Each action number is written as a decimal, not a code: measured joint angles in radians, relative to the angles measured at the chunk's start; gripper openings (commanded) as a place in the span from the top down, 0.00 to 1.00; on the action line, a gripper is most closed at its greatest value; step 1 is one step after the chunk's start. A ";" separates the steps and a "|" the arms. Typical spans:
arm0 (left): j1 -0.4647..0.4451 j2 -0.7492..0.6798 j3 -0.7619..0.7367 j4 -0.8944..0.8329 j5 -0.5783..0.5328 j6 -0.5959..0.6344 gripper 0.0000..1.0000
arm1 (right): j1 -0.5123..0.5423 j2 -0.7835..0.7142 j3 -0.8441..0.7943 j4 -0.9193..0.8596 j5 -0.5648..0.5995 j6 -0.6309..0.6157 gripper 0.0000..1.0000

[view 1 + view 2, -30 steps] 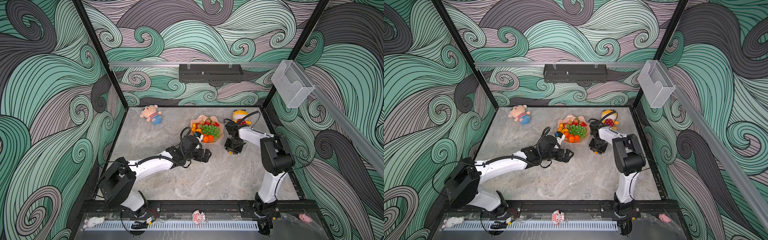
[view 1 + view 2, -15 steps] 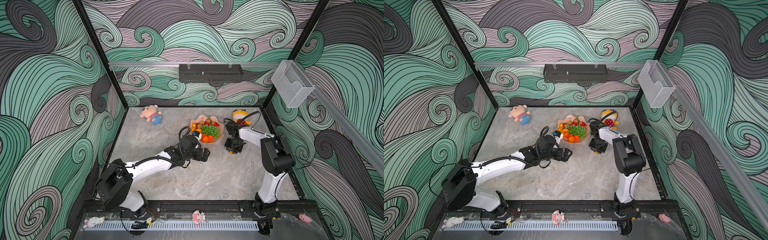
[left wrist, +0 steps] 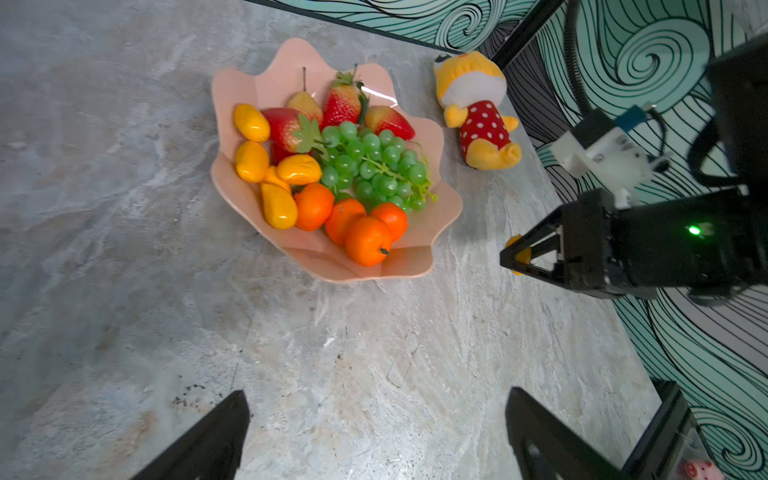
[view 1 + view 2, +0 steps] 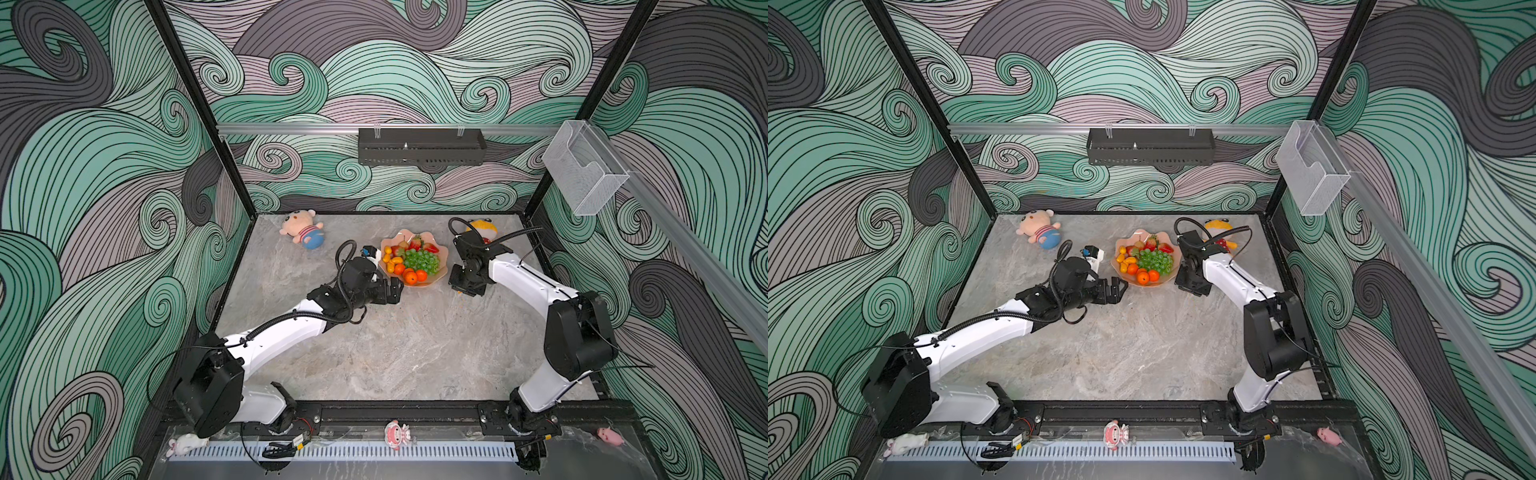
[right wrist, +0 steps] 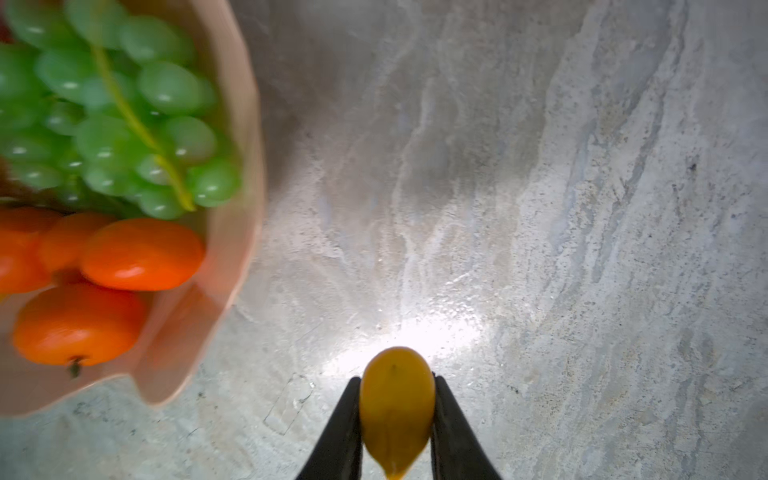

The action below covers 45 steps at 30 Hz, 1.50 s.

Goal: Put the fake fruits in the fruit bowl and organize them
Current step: 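Lift the held yellow fruit with the right gripper toward the bowl, then move the right gripper over the bowl and open it to drop the fruit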

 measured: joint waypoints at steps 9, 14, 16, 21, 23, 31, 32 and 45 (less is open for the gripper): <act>0.156 0.000 -0.013 0.049 0.110 -0.090 0.01 | 0.102 0.072 0.195 0.016 -0.020 -0.087 0.74; 0.198 0.008 -0.013 0.074 0.155 -0.123 0.01 | 0.136 0.183 0.299 0.024 -0.061 -0.127 0.74; 0.212 0.015 -0.013 0.081 0.169 -0.130 0.01 | 0.143 0.227 0.340 0.022 -0.078 -0.142 0.74; 0.254 0.034 -0.013 0.084 0.205 -0.145 0.01 | 0.158 0.319 0.439 0.019 -0.130 -0.176 0.74; 0.266 0.041 -0.013 0.084 0.216 -0.150 0.01 | 0.163 0.348 0.472 0.018 -0.152 -0.193 0.74; 0.289 0.048 -0.013 0.085 0.241 -0.156 0.01 | 0.194 0.448 0.604 -0.011 -0.229 -0.246 0.75; 0.290 0.048 -0.013 0.086 0.243 -0.156 0.01 | 0.198 0.462 0.619 -0.016 -0.237 -0.250 0.75; 0.306 0.048 -0.013 0.085 0.261 -0.156 0.01 | 0.220 0.546 0.693 -0.098 -0.259 -0.276 0.72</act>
